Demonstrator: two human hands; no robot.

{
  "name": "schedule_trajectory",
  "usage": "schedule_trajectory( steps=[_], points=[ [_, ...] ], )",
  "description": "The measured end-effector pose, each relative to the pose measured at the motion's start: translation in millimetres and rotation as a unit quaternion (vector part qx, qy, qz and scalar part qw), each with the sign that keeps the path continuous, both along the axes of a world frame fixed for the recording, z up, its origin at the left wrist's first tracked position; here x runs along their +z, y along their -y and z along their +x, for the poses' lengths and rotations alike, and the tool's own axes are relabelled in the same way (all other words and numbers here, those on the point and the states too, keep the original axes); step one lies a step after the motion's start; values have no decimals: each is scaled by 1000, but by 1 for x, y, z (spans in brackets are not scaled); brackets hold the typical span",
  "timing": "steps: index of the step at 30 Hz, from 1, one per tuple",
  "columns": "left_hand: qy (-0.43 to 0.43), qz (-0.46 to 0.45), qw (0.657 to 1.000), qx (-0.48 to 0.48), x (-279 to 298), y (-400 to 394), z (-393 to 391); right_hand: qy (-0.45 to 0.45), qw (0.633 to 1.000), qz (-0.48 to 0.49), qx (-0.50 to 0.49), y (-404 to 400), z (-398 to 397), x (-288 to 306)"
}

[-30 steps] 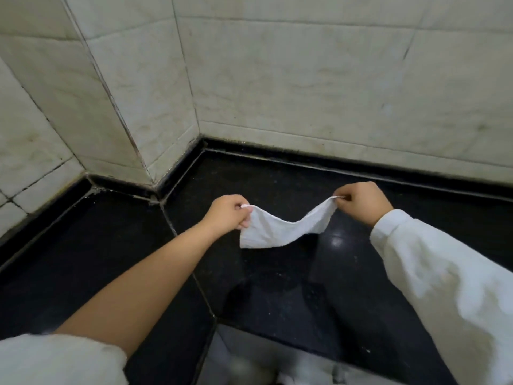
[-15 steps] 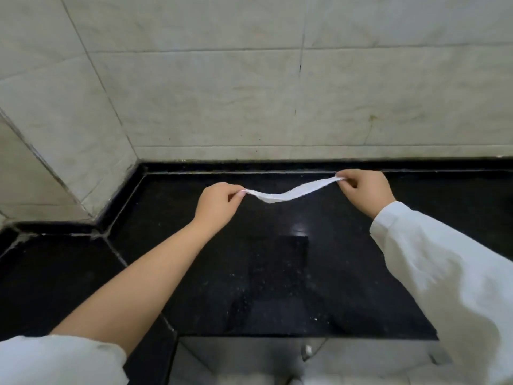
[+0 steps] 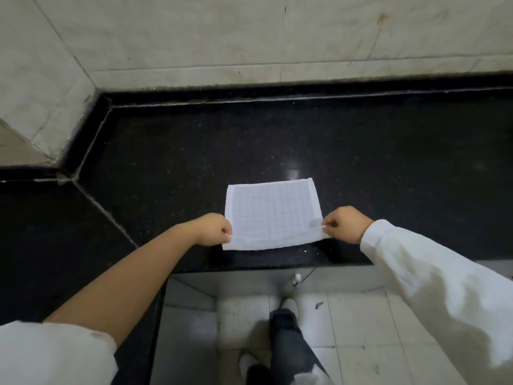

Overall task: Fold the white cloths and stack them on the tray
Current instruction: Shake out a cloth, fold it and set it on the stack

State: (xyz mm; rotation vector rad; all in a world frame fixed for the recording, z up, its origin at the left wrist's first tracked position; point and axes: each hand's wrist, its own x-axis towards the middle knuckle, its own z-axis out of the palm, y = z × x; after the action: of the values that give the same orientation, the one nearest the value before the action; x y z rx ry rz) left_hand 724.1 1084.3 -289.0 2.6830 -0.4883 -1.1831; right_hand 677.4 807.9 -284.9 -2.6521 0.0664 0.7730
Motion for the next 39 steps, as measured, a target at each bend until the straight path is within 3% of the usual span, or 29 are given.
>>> schedule_trajectory(
  steps=[5, 9, 18, 23, 28, 32, 36, 39],
  points=[
    [110, -52, 984, 132, -19, 7, 34, 38, 999, 9, -35, 8, 49, -10],
    [173, -38, 968, 178, -27, 16, 57, 57, 997, -3, -55, 5, 86, -21],
    [247, 19, 962, 117, -39, 27, 95, 93, 992, -22, -78, 7, 125, -49],
    [252, 25, 967, 41, -48, 25, 97, 116, 992, -48, 0, 8, 127, -55],
    [259, 101, 953, -119, -49, 22, 90, 74, 984, -126, 100, 2, 130, -46],
    [259, 110, 949, -142, -51, 23, 88, 42, 970, -186, 150, -6, 132, -35],
    [261, 127, 944, -158, -38, 21, 94, 40, 980, -155, 119, -7, 140, -14],
    [328, 122, 921, -171, -16, 15, 113, 88, 987, -110, 78, -5, 148, 5]
  ],
)
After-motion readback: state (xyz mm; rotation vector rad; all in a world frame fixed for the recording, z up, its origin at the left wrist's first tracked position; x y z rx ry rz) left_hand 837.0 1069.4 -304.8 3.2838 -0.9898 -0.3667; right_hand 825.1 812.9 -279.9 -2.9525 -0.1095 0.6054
